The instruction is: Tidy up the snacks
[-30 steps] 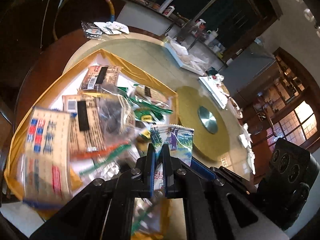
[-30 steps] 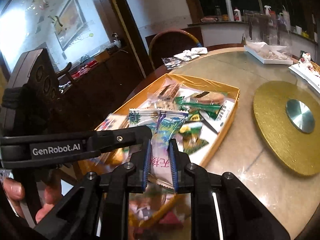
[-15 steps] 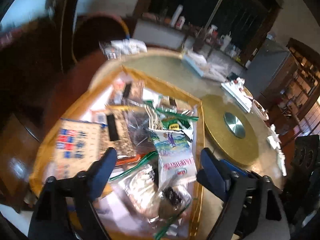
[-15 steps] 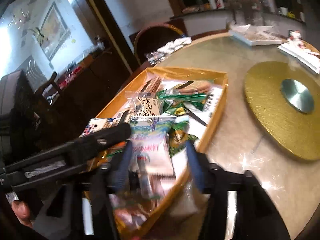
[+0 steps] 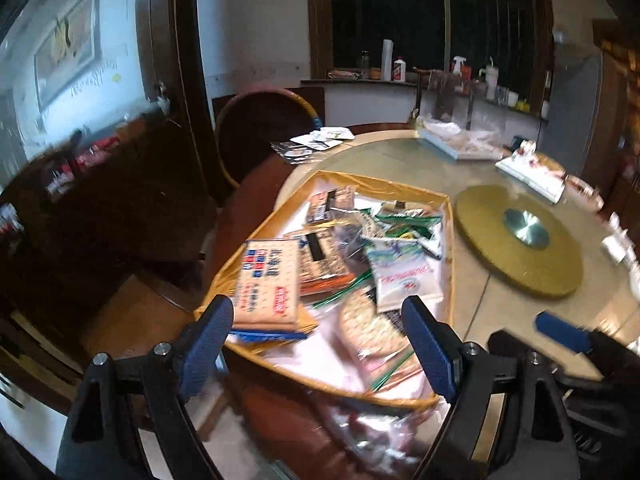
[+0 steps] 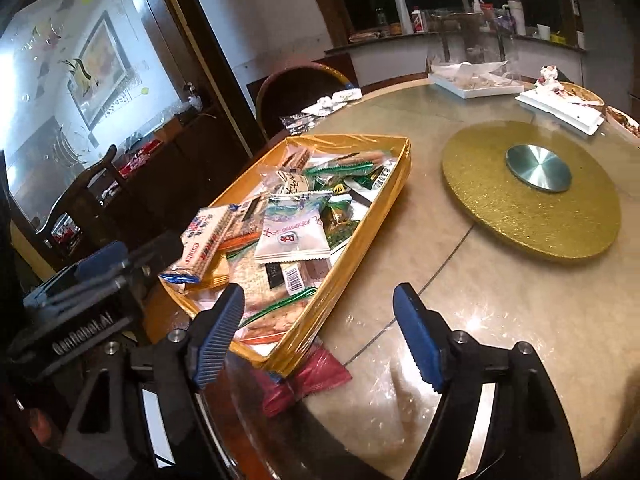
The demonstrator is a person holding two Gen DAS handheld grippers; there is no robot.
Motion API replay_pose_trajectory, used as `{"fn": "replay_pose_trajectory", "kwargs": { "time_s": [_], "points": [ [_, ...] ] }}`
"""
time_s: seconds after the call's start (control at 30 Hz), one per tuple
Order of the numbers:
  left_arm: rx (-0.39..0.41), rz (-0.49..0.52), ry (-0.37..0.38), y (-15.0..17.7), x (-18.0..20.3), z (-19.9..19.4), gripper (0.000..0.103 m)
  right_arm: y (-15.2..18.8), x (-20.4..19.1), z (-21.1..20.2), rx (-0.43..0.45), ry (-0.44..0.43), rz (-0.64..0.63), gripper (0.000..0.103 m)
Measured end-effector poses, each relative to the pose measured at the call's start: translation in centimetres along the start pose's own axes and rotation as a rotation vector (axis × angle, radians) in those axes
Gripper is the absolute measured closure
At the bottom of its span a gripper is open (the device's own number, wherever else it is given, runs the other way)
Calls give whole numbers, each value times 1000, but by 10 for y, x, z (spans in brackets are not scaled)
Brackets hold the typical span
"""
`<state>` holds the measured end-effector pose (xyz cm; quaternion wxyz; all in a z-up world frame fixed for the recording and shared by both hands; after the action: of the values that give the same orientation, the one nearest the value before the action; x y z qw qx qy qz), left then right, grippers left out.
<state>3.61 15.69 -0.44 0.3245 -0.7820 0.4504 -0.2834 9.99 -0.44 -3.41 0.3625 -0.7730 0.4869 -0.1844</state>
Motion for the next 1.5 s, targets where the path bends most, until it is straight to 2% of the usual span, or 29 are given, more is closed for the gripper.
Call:
{"fn": "replay_pose_trajectory", "kwargs": {
  "time_s": [0.33,1.5],
  "points": [
    [17,2,-45,5,-8,-12,17,3,-9,-6,0,-4,1,24],
    [17,-23,-59,8,-26,-21,17,2,-27,-11,0,20,-30,24]
  ]
}}
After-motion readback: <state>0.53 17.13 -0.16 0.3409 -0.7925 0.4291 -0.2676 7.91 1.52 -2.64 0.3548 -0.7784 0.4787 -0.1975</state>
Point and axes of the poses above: each gripper's, at about its wrist camera, not at the fingertips, and z roughly the way its jaws point, x to its right, y to its underside, the point moved 7 cm from there along z, roughly the way its jaws point, and after that the axes turned 15 degrees about -z, right-handed, at the moved point
